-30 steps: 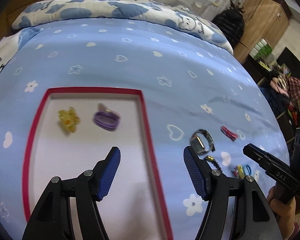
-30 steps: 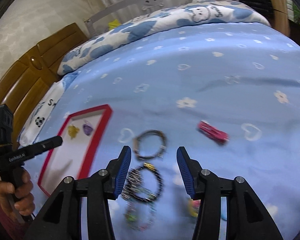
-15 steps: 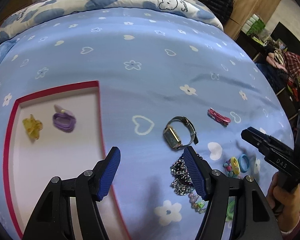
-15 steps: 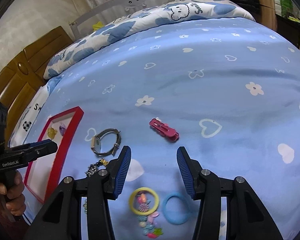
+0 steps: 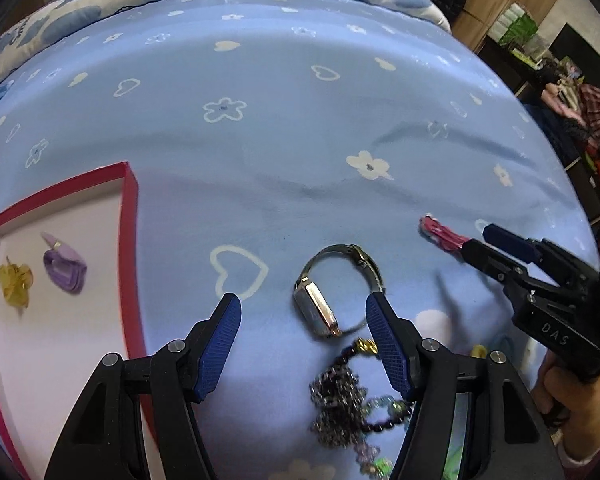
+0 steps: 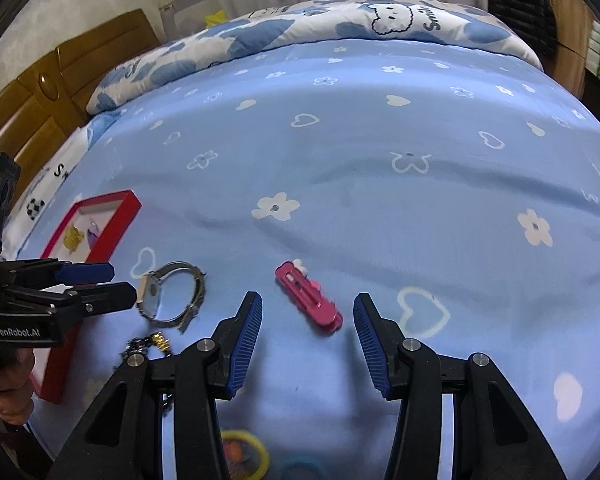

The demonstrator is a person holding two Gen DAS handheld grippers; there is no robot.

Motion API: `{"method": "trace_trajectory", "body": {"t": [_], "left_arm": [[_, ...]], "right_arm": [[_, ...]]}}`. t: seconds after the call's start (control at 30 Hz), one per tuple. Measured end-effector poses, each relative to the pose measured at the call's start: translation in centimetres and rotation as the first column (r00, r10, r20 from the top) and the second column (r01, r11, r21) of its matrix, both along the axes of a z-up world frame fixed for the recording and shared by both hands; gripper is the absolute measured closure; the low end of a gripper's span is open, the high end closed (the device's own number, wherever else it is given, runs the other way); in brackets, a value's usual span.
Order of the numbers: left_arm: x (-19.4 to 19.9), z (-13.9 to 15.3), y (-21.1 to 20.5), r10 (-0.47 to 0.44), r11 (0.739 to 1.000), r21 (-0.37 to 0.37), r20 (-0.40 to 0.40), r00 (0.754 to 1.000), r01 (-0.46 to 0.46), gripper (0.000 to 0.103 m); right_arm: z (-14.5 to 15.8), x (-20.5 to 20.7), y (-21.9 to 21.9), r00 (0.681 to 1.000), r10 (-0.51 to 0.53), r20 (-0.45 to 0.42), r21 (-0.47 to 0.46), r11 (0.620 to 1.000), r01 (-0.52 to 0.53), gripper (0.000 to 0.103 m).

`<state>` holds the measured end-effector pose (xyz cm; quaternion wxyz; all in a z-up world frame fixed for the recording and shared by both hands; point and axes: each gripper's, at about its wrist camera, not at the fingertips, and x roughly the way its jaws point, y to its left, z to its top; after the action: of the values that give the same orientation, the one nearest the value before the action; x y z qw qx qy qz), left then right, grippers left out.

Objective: Organize jewelry
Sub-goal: 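Grasp the gold watch with the left tool while the right tool grasps the pink hair clip, then carry the watch and pink clip into the tray while both tools open to release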

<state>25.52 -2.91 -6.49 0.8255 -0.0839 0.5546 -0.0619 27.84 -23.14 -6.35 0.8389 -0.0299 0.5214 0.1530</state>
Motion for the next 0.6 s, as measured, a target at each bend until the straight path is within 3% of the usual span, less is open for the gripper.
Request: {"method": "trace_trajectory", "body": {"t": [0.07, 0.13, 0.23, 0.3, 0.33, 0.37, 0.43, 0.6], "left_arm": [[0.6, -0.8, -0.4, -0.001, 1.000, 0.023, -0.017, 1.000, 0.001, 0.042], [1.1, -1.6, -0.8, -0.009, 0.999, 0.038, -0.036, 0.999, 0.010, 0.056], [1.7, -2.4, -1.2, -0.024, 0.999, 0.041, -0.049, 0.999, 0.026, 0.070], [1.9, -2.5, -1.5, -0.036, 0.998, 0.048, -0.041, 0.999, 0.038, 0.081], [1.9, -2.5, -1.7, -0.042, 0.998, 0.046, -0.040, 0.998, 0.044, 0.086], [2.0, -2.6, -1.7, -0.043, 0.998, 0.049, -0.037, 0.998, 0.045, 0.087], [2.1, -2.7, -1.6, -0.043, 0.998, 0.048, -0.029, 0.999, 0.044, 0.093], [1.4, -2.4, -1.0, -0.036, 0.999, 0.028, -0.006, 0.999, 0.036, 0.096]], "right_arm": [[-0.5, 0.5, 0.2, 1.000, 0.007, -0.008, -0.016, 1.000, -0.007, 0.054], [-1.1, 0.8, 0.4, 1.000, 0.023, -0.022, -0.027, 0.999, -0.024, 0.054], [-1.8, 0.9, 0.7, 0.999, 0.038, -0.034, -0.044, 0.998, -0.040, 0.056], [-2.0, 1.0, 0.9, 0.998, 0.044, -0.042, -0.048, 0.998, -0.046, 0.069], [-2.1, 1.0, 0.9, 0.998, 0.044, -0.044, -0.051, 0.998, -0.046, 0.081], [-2.1, 1.0, 0.9, 0.998, 0.039, -0.046, -0.052, 0.998, -0.041, 0.087], [-2.1, 0.8, 1.0, 0.998, 0.038, -0.049, -0.045, 0.998, -0.040, 0.087], [-1.3, 0.0, 1.0, 0.999, 0.027, -0.040, -0.009, 1.000, -0.028, 0.087]]}}
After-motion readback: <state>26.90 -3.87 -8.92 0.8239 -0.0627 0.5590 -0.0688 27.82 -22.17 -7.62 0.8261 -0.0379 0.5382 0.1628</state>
